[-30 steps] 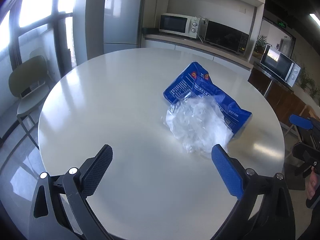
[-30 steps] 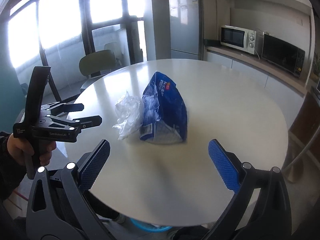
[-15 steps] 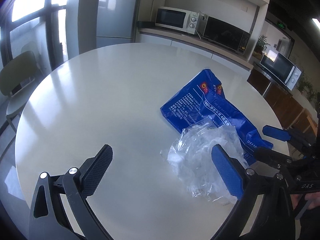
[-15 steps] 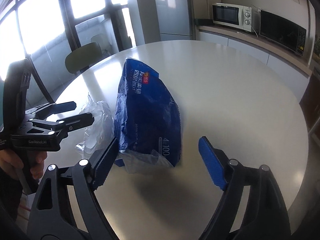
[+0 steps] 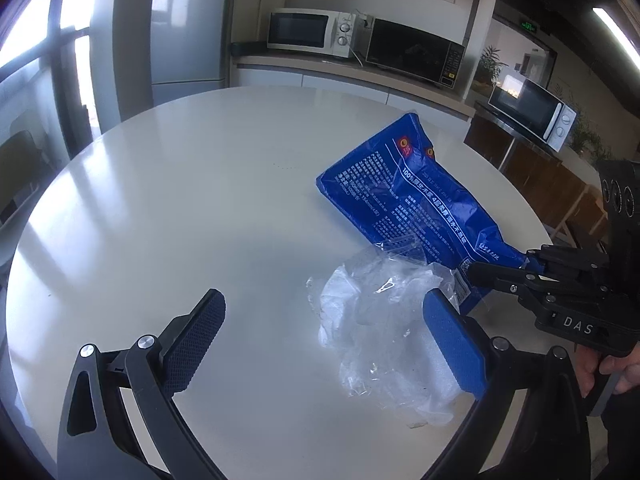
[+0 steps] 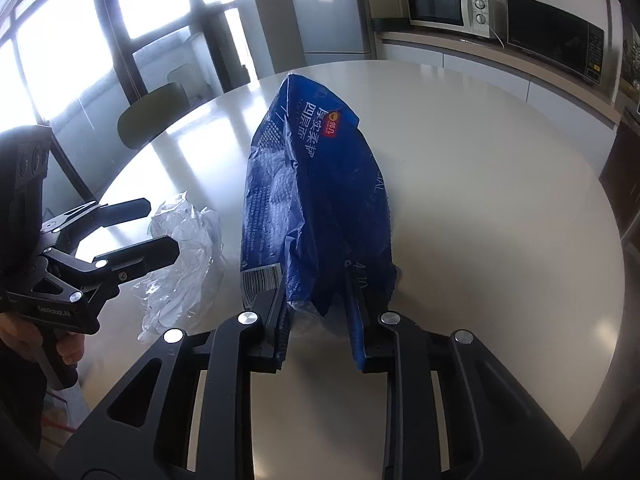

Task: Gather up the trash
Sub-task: 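Grasp the clear plastic bag with the left tool while the right tool grasps the blue bag, then lift the clear bag and blue bag and carry both down over the wastebasket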

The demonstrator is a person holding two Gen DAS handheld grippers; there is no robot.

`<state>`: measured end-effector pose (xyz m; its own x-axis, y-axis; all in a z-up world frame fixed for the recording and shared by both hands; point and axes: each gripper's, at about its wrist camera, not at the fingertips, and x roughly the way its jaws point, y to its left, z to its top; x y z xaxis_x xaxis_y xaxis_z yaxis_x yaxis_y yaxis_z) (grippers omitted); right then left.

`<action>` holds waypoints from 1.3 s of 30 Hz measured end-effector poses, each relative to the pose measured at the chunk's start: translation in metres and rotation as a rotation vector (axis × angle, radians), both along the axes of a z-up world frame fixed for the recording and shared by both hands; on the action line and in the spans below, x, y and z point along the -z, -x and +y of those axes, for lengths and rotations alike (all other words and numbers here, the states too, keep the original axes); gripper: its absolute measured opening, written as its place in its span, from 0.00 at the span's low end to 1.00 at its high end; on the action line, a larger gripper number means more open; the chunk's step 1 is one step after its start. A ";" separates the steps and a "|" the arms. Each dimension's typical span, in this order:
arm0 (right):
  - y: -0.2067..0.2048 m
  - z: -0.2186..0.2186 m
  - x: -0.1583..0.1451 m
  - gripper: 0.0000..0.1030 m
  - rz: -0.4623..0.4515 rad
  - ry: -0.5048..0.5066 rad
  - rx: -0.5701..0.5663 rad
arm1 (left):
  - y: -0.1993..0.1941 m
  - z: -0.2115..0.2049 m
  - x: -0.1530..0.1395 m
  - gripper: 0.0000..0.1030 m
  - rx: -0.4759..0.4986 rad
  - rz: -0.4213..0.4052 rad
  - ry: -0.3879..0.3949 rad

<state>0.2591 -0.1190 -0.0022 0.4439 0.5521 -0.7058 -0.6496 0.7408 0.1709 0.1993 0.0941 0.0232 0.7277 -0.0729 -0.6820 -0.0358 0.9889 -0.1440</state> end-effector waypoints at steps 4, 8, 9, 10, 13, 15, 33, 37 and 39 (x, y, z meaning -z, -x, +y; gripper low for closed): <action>0.001 -0.002 0.001 0.21 0.006 -0.010 0.003 | -0.005 -0.004 0.002 0.94 0.028 0.009 0.030; 0.001 -0.003 0.001 0.21 0.019 -0.024 0.006 | -0.008 -0.008 0.003 0.71 0.046 0.016 0.024; 0.001 -0.004 0.001 0.21 0.021 -0.027 0.005 | -0.010 -0.007 0.005 0.64 0.045 0.022 0.023; -0.001 -0.005 0.000 0.21 0.022 -0.029 0.005 | -0.010 -0.007 0.006 0.53 0.042 0.028 0.021; 0.000 -0.008 0.000 0.21 0.027 -0.037 0.010 | -0.009 -0.004 0.006 0.29 0.043 0.025 0.041; 0.002 -0.010 0.000 0.21 0.027 -0.039 0.014 | -0.005 -0.002 0.004 0.22 0.034 0.019 0.030; 0.033 -0.028 -0.033 0.11 -0.016 -0.031 -0.024 | 0.047 0.009 -0.033 0.17 0.005 -0.023 0.024; 0.047 -0.034 -0.046 0.10 -0.043 -0.038 -0.043 | 0.062 0.011 -0.041 0.17 -0.013 -0.033 0.022; 0.057 -0.037 -0.054 0.10 -0.059 -0.042 -0.061 | 0.072 0.011 -0.045 0.17 -0.024 -0.040 0.021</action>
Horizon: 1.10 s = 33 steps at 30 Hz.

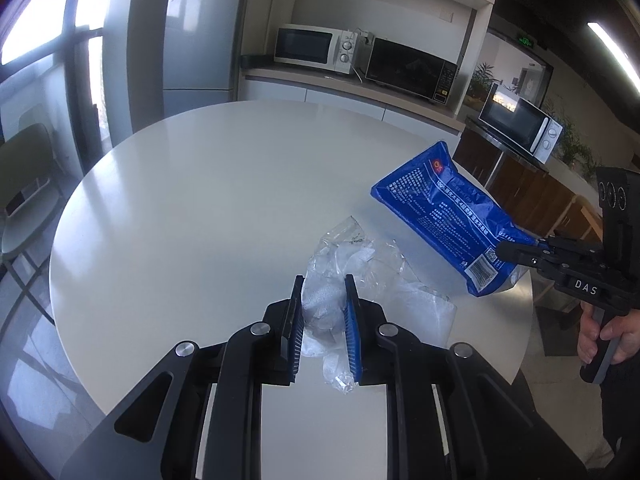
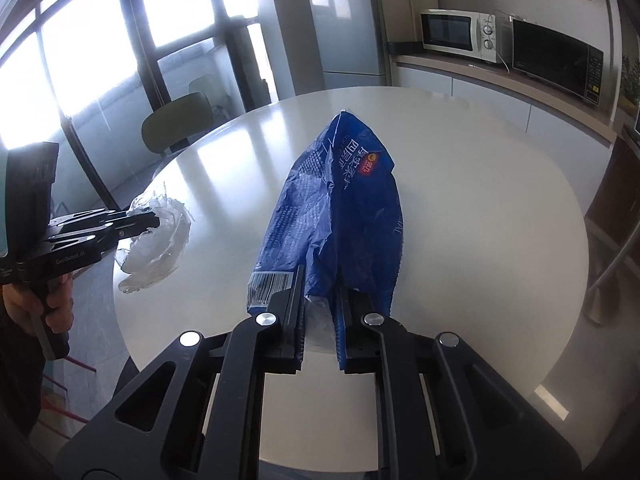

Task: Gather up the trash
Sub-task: 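Lift the clear bag and blue bag and carry both down over the wastebasket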

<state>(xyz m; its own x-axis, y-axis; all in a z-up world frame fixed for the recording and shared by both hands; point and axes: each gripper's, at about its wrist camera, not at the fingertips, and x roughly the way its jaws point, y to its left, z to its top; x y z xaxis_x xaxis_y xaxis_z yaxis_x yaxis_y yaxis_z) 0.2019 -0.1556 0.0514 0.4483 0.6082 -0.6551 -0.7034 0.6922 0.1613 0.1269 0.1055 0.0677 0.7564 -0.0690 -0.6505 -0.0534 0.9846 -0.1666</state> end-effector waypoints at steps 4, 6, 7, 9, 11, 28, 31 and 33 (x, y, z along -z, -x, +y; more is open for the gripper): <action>0.021 -0.008 -0.013 0.10 -0.007 -0.016 -0.045 | 0.021 -0.001 -0.006 0.17 0.005 -0.021 0.005; 0.031 -0.014 -0.019 0.10 -0.010 -0.024 -0.065 | 0.033 -0.003 -0.008 0.17 0.010 -0.026 0.001; 0.037 -0.017 -0.022 0.10 -0.009 -0.030 -0.077 | 0.038 -0.005 -0.009 0.17 0.012 -0.028 0.000; 0.048 -0.024 -0.027 0.10 0.000 -0.043 -0.103 | 0.049 -0.007 -0.009 0.17 0.018 -0.029 0.009; 0.059 -0.030 -0.030 0.10 0.015 -0.050 -0.125 | 0.059 -0.011 -0.010 0.17 0.030 -0.029 0.023; 0.134 -0.077 -0.013 0.10 0.199 -0.051 -0.317 | 0.121 -0.053 0.016 0.17 0.112 0.014 0.074; 0.138 -0.082 -0.003 0.10 0.231 -0.048 -0.327 | 0.126 -0.060 0.025 0.17 0.124 0.035 0.084; 0.140 -0.084 0.006 0.10 0.253 -0.037 -0.326 | 0.131 -0.065 0.030 0.17 0.133 0.048 0.090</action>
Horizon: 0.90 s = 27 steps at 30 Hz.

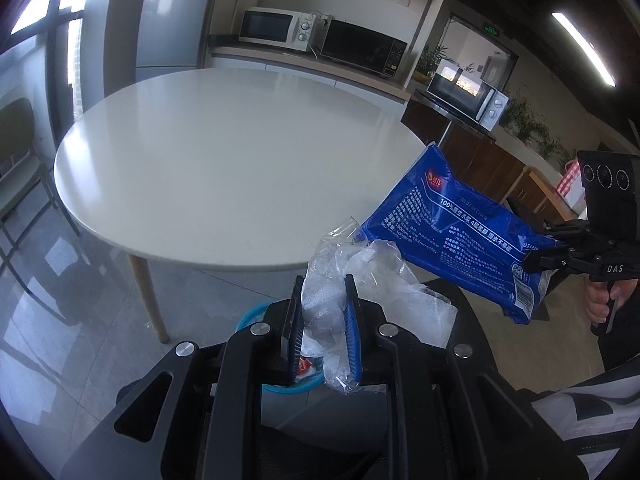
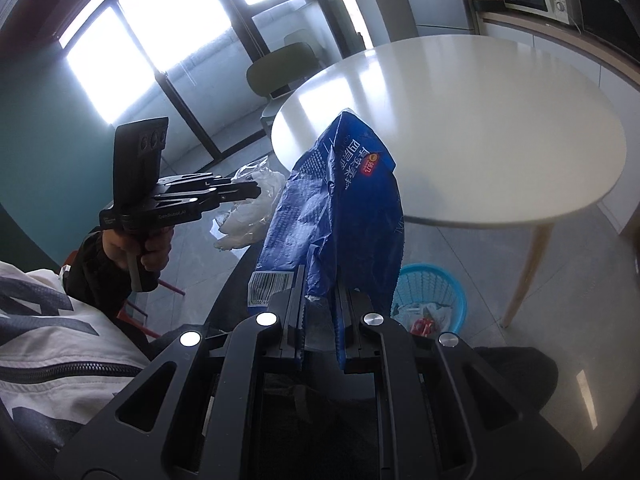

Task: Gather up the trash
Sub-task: 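Lift the clear bag and blue bag and carry both down over the wastebasket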

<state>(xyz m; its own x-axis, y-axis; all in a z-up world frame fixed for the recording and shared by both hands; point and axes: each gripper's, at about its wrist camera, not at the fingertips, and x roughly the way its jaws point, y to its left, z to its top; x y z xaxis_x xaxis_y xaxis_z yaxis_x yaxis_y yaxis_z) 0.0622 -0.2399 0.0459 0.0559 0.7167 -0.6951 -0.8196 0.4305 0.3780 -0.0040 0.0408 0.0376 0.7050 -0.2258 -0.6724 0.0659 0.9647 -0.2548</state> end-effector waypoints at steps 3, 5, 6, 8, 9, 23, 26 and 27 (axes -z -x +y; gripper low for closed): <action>0.003 0.003 0.015 0.10 0.038 0.033 -0.007 | 0.005 -0.004 0.009 0.17 -0.003 0.015 0.000; 0.003 0.005 0.026 0.10 0.080 0.039 -0.018 | 0.006 -0.005 0.018 0.17 -0.004 0.038 0.004; 0.003 0.007 0.032 0.10 0.099 0.044 -0.018 | 0.007 -0.004 0.022 0.17 -0.007 0.047 -0.002; 0.002 0.010 0.044 0.10 0.122 0.058 -0.015 | 0.004 -0.003 0.032 0.17 -0.014 0.069 -0.008; -0.001 0.013 0.050 0.10 0.139 0.062 -0.011 | 0.004 -0.002 0.038 0.17 -0.019 0.081 -0.009; -0.066 0.037 0.183 0.10 0.326 0.183 0.118 | -0.044 0.012 0.162 0.17 -0.086 0.335 0.033; -0.084 0.041 0.216 0.10 0.390 0.203 0.153 | -0.057 0.017 0.184 0.17 -0.106 0.381 0.061; -0.090 0.042 0.228 0.10 0.414 0.217 0.171 | -0.062 0.018 0.190 0.17 -0.108 0.397 0.068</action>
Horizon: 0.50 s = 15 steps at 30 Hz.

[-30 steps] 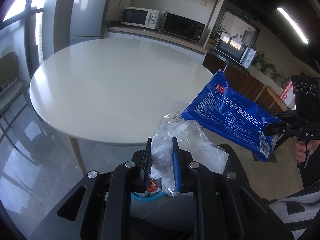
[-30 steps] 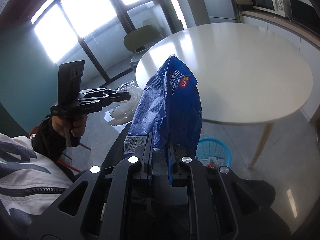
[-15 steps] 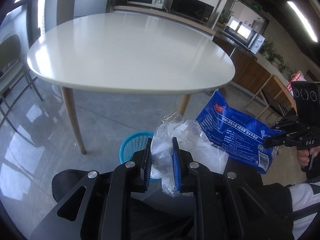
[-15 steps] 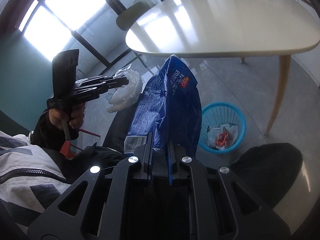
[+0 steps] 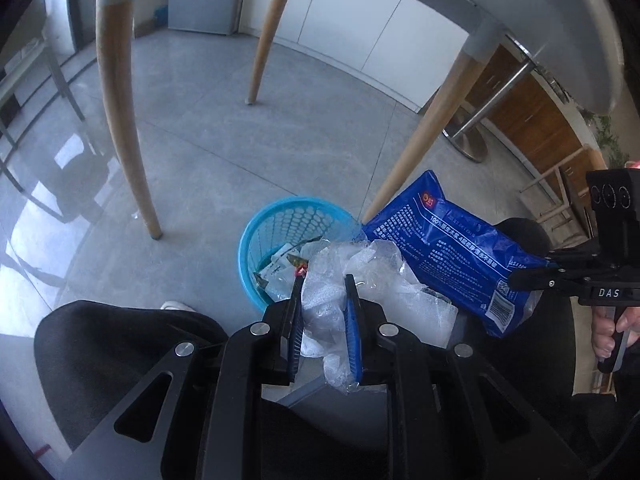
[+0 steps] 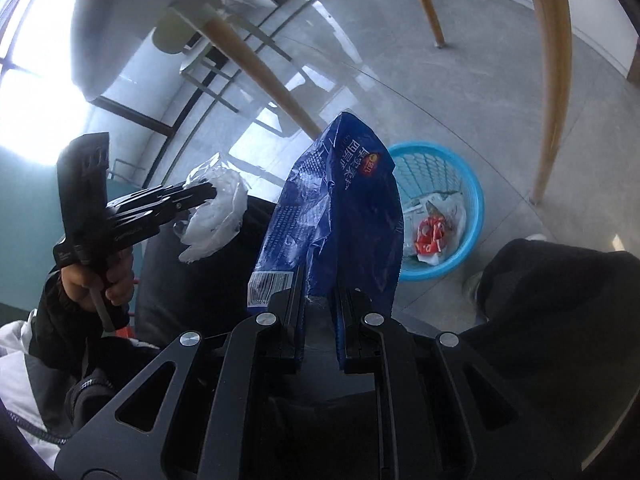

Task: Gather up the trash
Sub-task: 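Lift the clear bag and blue bag and carry both down over the wastebasket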

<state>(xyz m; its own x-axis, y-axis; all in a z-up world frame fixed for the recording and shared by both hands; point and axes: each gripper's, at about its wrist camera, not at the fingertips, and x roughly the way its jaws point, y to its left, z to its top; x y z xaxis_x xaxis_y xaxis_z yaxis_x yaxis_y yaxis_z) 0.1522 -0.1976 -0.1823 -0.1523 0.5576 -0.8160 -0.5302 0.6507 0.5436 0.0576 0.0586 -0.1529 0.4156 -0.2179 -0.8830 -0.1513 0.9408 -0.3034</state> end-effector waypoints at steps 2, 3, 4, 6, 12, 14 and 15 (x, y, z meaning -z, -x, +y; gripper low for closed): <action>-0.012 0.003 0.020 0.10 0.039 0.028 0.035 | -0.009 0.001 0.014 0.17 -0.013 0.032 0.002; -0.016 0.005 0.029 0.10 0.053 0.040 0.046 | -0.015 0.002 0.022 0.17 -0.015 0.050 0.013; -0.021 0.007 0.037 0.10 0.066 0.051 0.061 | -0.020 0.002 0.027 0.17 -0.020 0.064 0.017; -0.032 0.013 0.053 0.10 0.098 0.067 0.093 | -0.031 0.001 0.042 0.18 -0.022 0.094 0.022; -0.060 0.032 0.104 0.11 0.152 0.133 0.182 | -0.065 0.006 0.092 0.18 -0.049 0.188 0.027; -0.067 0.038 0.120 0.11 0.178 0.154 0.207 | -0.072 0.005 0.102 0.18 -0.050 0.193 0.033; -0.070 0.040 0.127 0.11 0.185 0.165 0.217 | -0.075 0.004 0.108 0.18 -0.049 0.196 0.030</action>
